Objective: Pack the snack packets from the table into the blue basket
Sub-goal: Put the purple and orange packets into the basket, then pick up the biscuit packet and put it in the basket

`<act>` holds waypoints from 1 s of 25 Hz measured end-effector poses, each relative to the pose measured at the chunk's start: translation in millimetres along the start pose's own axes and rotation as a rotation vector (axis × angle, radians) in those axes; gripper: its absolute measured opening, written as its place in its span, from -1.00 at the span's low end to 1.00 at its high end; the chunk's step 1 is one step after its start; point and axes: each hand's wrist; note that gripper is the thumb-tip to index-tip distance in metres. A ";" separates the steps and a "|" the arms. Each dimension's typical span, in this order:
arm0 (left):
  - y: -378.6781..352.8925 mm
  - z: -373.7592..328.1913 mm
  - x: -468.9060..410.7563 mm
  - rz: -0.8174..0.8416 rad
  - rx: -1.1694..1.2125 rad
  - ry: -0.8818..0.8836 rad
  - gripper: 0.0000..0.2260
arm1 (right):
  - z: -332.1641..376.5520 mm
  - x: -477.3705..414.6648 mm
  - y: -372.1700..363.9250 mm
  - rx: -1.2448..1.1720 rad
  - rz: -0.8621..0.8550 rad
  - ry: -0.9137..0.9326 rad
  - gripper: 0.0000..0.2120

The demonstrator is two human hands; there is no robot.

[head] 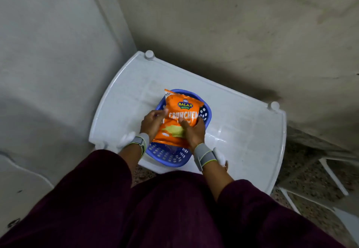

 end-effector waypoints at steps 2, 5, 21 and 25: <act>4.7 11.4 -3.7 -0.074 -0.285 -0.108 -0.61 | -14.4 6.7 -13.5 0.072 0.013 -0.039 -0.56; -1.5 28.3 -0.3 -0.126 -0.705 -0.350 -0.46 | -29.0 13.1 -23.5 0.240 0.051 -0.029 -0.51; -47.9 89.6 -37.4 0.259 -1.250 -0.238 -0.04 | -124.9 -13.7 97.3 1.402 0.283 0.030 -0.49; -40.4 93.9 -50.1 0.318 -1.264 -0.269 0.14 | -124.0 -24.0 98.9 1.384 0.230 -0.022 -0.57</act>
Point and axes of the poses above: each hand's wrist, its own x-axis away from the middle knuckle, its own y-axis out of the back of the hand, z = x × y, and after that the axes turned 4 degrees about y, right-handed
